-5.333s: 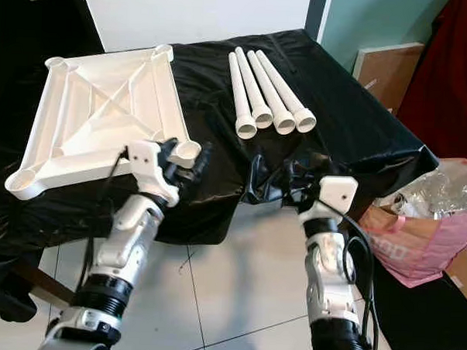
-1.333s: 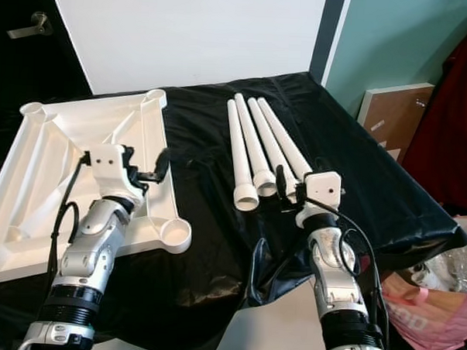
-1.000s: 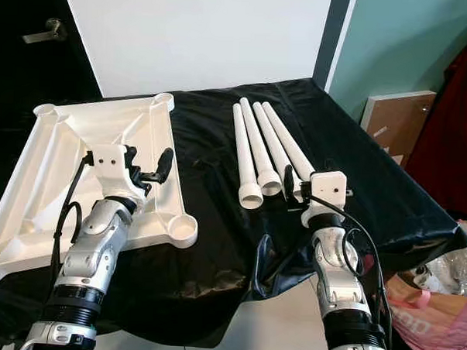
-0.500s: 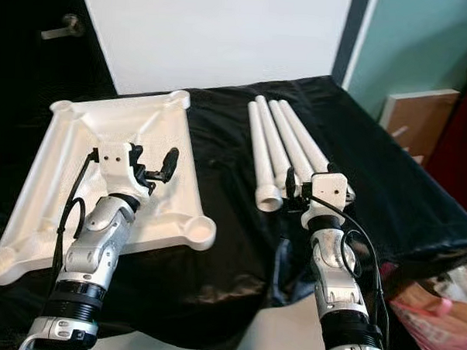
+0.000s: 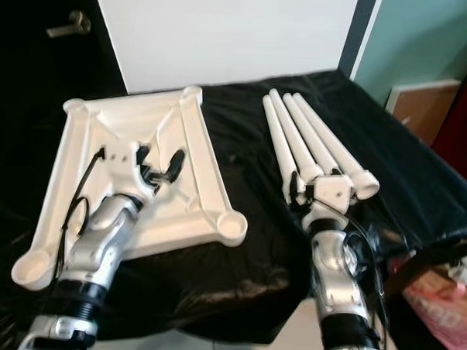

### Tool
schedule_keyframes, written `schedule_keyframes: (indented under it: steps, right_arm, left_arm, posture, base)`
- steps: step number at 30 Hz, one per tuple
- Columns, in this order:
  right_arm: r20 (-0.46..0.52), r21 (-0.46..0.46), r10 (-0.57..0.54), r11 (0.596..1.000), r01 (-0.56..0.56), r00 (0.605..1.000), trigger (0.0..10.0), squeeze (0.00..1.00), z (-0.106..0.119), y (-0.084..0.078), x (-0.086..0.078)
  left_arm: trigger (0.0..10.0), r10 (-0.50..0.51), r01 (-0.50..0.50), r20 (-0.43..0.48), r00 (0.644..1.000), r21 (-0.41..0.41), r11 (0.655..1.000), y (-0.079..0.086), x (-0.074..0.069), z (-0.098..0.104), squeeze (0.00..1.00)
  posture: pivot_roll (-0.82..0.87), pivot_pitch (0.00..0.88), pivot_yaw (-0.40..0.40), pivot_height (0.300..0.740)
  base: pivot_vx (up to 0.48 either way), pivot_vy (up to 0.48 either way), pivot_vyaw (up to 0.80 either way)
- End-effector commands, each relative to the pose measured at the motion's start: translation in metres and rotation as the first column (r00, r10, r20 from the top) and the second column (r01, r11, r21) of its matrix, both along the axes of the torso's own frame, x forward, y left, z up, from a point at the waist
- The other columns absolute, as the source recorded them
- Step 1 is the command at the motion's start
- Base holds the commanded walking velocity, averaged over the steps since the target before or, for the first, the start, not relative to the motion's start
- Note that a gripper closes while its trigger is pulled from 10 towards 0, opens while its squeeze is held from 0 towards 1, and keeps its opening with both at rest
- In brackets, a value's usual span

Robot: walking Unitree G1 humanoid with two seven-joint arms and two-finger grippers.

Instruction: Building children table

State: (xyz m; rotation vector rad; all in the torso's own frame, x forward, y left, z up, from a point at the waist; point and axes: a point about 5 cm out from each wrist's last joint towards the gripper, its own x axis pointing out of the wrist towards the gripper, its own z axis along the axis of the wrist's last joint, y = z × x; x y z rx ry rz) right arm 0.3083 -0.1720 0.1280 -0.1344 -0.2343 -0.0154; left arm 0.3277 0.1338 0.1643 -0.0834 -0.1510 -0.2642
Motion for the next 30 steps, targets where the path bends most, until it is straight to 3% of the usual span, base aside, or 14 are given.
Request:
schedule_keyframes:
  steps: [1,6,7,11,13,19,30]
  right_arm:
    - [-0.022,-0.013,-0.025,1.000,0.024,0.999,10.0,0.00,-0.002,-0.007,0.001]
    - [-0.049,-0.011,-0.046,0.999,0.045,0.998,10.0,0.00,-0.004,-0.010,0.003]
    - [-0.089,-0.015,-0.054,0.998,0.053,0.995,10.0,0.00,-0.009,-0.014,0.006]
    - [-0.169,0.006,-0.083,0.996,0.086,0.982,10.0,0.00,-0.017,-0.020,0.009]
    - [-0.227,0.047,-0.088,0.994,0.101,0.970,10.0,0.00,-0.023,-0.022,0.011]
    - [-0.278,0.129,-0.049,0.988,0.087,0.959,10.0,0.00,-0.028,-0.021,0.014]
    - [-0.288,0.095,0.087,0.994,-0.062,0.954,10.0,0.00,-0.016,-0.012,0.034]
  left_arm:
    - [10.0,-0.069,0.068,0.003,0.998,0.032,0.997,-0.013,-0.002,0.000,0.00]
    - [10.0,-0.138,0.137,0.007,0.990,0.075,0.988,-0.025,-0.006,0.000,0.00]
    - [10.0,-0.212,0.210,0.000,0.977,0.104,0.972,-0.037,-0.009,-0.002,0.00]
    - [10.0,-0.277,0.275,-0.008,0.961,0.127,0.953,-0.048,-0.012,-0.002,0.00]
    - [10.0,-0.288,0.287,-0.012,0.958,0.129,0.949,-0.050,-0.011,-0.001,0.00]
    - [10.0,-0.300,0.300,-0.022,0.954,0.140,0.944,-0.056,-0.011,-0.002,0.00]
    - [10.0,-0.339,0.339,-0.023,0.940,0.155,0.928,-0.069,-0.012,0.000,0.00]
  posture:
    - [-0.16,0.001,0.034,0.740]
    - [-0.16,0.001,0.032,0.740]
    - [-0.16,0.001,0.029,0.740]
    - [-0.16,0.002,0.029,0.740]
    - [-0.16,0.000,0.029,0.740]
    - [-0.17,0.000,0.028,0.740]
    - [-0.17,0.000,0.029,0.740]
  base:
    - [0.000,0.000,0.00]
    - [0.000,0.000,0.00]
    - [0.000,0.000,0.00]
    - [0.000,0.000,0.00]
    - [0.000,0.000,0.00]
    - [0.000,0.000,0.00]
    - [0.000,0.000,0.00]
